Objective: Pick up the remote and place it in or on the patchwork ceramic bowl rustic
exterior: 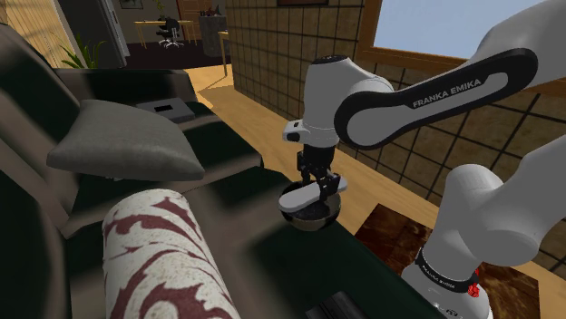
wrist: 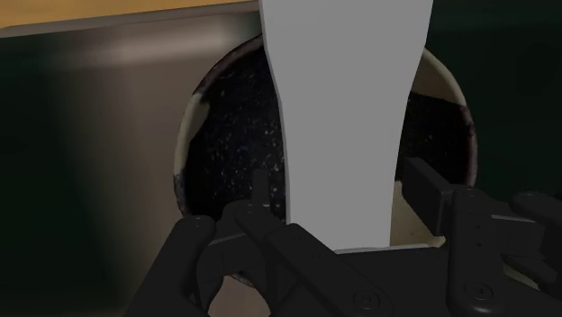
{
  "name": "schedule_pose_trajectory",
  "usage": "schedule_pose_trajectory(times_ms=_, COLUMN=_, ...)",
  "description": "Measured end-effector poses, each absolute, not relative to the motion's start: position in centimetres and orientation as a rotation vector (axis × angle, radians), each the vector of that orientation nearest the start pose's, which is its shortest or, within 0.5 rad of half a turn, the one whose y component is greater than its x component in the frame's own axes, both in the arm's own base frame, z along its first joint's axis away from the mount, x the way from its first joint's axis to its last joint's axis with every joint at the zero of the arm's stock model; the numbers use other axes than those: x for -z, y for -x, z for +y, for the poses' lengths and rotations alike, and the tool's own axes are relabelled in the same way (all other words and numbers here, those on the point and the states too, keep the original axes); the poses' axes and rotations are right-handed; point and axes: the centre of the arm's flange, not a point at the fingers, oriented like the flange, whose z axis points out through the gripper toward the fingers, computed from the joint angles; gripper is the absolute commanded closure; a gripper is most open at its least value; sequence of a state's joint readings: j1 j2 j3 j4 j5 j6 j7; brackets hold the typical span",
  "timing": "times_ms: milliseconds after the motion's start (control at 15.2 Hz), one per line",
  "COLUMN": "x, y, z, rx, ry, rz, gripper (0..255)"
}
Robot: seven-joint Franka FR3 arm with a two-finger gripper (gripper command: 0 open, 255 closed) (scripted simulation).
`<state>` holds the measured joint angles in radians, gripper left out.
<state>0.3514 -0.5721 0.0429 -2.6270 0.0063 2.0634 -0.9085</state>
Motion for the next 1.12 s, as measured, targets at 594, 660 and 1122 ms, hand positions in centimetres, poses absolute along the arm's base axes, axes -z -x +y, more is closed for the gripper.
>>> schedule_pose_trajectory(times_ms=594, x=-44.7, y=-33.6, z=14.1, rx=0.008, ry=2.523, rz=-1.905, gripper=0)
schedule_pose_trajectory(times_ms=660, x=-45.8, y=-33.7, z=13.9, rx=0.008, ry=2.523, rz=-1.905, gripper=0)
schedule_pose_trajectory(times_ms=1122, x=-48.1, y=-33.7, z=14.1, rx=0.006, ry=2.523, rz=-1.904, gripper=0)
